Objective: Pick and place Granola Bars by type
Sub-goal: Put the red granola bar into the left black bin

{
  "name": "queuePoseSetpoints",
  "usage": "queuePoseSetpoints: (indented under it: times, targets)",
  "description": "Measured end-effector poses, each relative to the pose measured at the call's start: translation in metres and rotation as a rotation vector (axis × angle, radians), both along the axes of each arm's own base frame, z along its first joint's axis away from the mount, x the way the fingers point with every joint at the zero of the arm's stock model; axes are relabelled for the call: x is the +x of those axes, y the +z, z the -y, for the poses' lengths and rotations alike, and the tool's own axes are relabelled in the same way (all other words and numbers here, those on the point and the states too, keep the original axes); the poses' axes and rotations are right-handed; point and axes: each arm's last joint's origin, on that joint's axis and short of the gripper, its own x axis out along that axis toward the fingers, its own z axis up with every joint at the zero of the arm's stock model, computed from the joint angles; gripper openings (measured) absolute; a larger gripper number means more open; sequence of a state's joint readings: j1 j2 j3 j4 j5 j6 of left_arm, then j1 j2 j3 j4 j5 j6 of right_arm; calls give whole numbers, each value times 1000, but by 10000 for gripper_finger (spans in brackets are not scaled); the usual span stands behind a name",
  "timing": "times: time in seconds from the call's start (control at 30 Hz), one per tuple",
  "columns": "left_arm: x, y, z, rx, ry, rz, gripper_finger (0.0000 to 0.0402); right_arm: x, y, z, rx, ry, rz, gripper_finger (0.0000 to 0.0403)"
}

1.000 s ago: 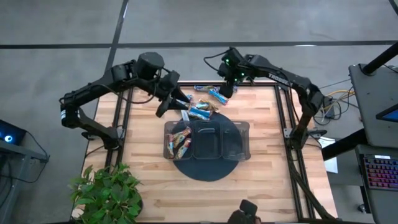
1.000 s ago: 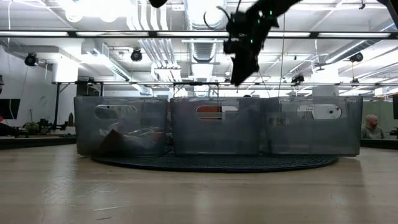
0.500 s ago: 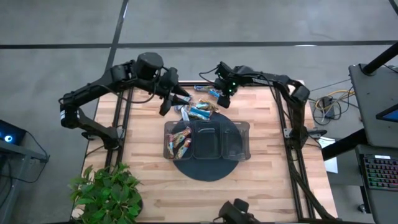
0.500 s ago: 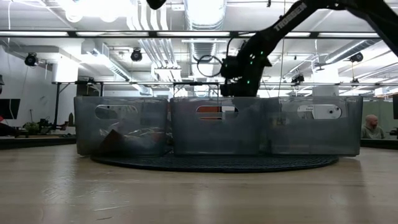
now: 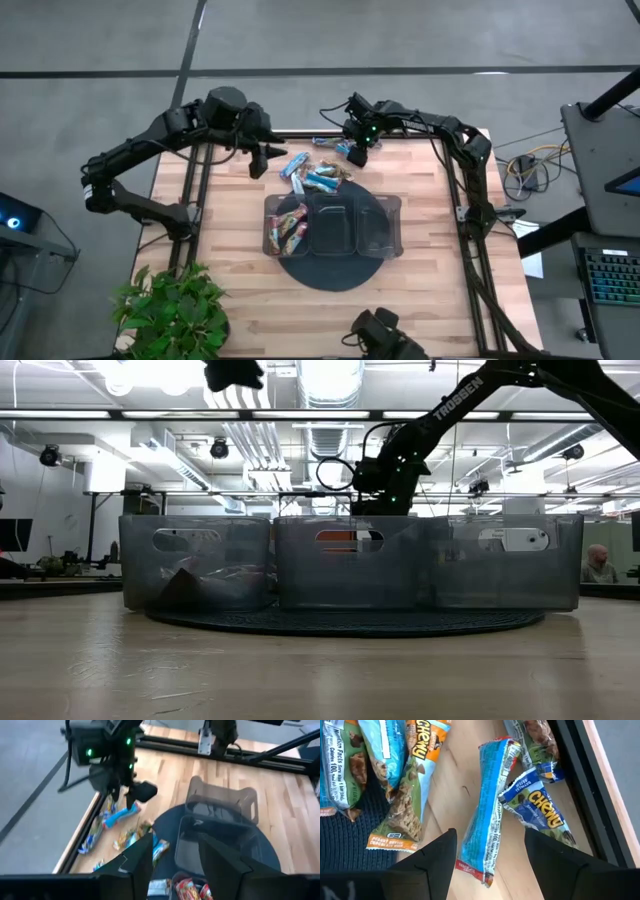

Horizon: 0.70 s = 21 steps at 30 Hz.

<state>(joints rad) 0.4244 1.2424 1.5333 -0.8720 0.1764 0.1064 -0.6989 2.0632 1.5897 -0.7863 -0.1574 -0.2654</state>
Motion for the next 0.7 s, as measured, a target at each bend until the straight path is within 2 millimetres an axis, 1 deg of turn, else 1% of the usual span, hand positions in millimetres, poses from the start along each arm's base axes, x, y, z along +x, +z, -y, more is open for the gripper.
queuePoseSetpoints:
  times: [0.1, 0.27, 0.4, 0.53, 0.6, 0.7]
  targets:
    - [-8, -14, 1, -20, 19, -15, 105, 0, 0, 0, -5, 12, 1, 224]
    - [-22, -32, 4, -49, 48, -24, 15, 0, 0, 1, -10, 12, 5, 224]
    - [-34, -39, 8, -68, 79, -18, 2, -1, -1, 2, -11, 21, 2, 224]
    - [-46, -42, 13, -71, 99, -1, 0, -1, -4, 2, -13, 27, 2, 224]
    - [-51, -41, 16, -79, 108, 17, 0, 0, -9, 4, -4, 22, -3, 224]
    - [-55, -38, 18, -88, 117, 38, 0, 1, -25, 5, 29, 19, -31, 224]
